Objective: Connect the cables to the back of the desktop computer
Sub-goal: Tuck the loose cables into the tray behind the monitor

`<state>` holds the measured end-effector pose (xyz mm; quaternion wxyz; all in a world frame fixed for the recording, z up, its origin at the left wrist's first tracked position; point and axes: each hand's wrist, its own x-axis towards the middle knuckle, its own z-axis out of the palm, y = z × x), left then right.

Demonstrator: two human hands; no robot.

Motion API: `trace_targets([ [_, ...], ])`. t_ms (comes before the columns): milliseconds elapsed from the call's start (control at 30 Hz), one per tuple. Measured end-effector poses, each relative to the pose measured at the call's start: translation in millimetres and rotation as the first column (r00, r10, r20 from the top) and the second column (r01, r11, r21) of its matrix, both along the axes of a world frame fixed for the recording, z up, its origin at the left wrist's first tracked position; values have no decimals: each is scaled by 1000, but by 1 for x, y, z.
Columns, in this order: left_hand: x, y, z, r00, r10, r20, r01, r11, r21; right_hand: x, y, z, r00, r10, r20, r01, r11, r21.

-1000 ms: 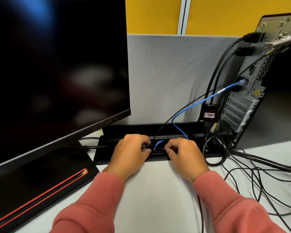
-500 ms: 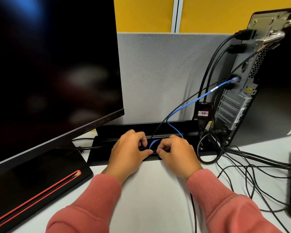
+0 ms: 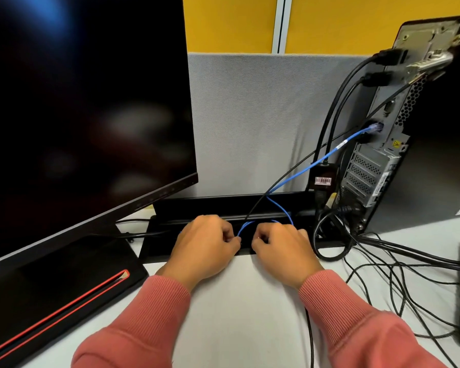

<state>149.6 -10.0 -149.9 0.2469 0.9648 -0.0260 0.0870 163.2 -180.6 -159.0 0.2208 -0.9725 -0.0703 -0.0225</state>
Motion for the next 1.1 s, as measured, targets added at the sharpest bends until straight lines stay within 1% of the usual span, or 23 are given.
trace_targets([
  [300, 0, 1, 1, 1000, -21, -4, 21, 999, 38, -5, 2, 1, 998, 20, 63, -17, 998, -53],
  [433, 0, 1, 1, 1000, -19, 17, 19, 1000, -8, -4, -1, 1, 994, 16, 110, -19, 999, 26],
  [533, -1, 1, 3, 998, -25, 55, 26, 999, -28, -4, -2, 0, 992, 26, 125, -30, 999, 32],
  [633, -1, 0, 3, 998, -35, 58, 36, 999, -20, -4, -2, -1, 993, 22, 114, -27, 999, 41],
  [767, -1, 1, 1, 999, -36, 7, 36, 999, -18, -3, -2, 0, 996, 23, 86, -23, 1000, -5],
  [900, -2, 1, 2, 998, -55, -42, 57, 998, 30, 0, -2, 1, 998, 24, 66, -24, 1000, 1],
  [1000, -2, 1, 1, 996, -76, -35, 78, 996, 53, -1, -2, 0, 997, 30, 75, -28, 999, -19],
  [1100, 0, 0, -2, 996, -84, 18, 83, 995, 49, -4, -1, -2, 990, 47, 130, -39, 997, -64],
])
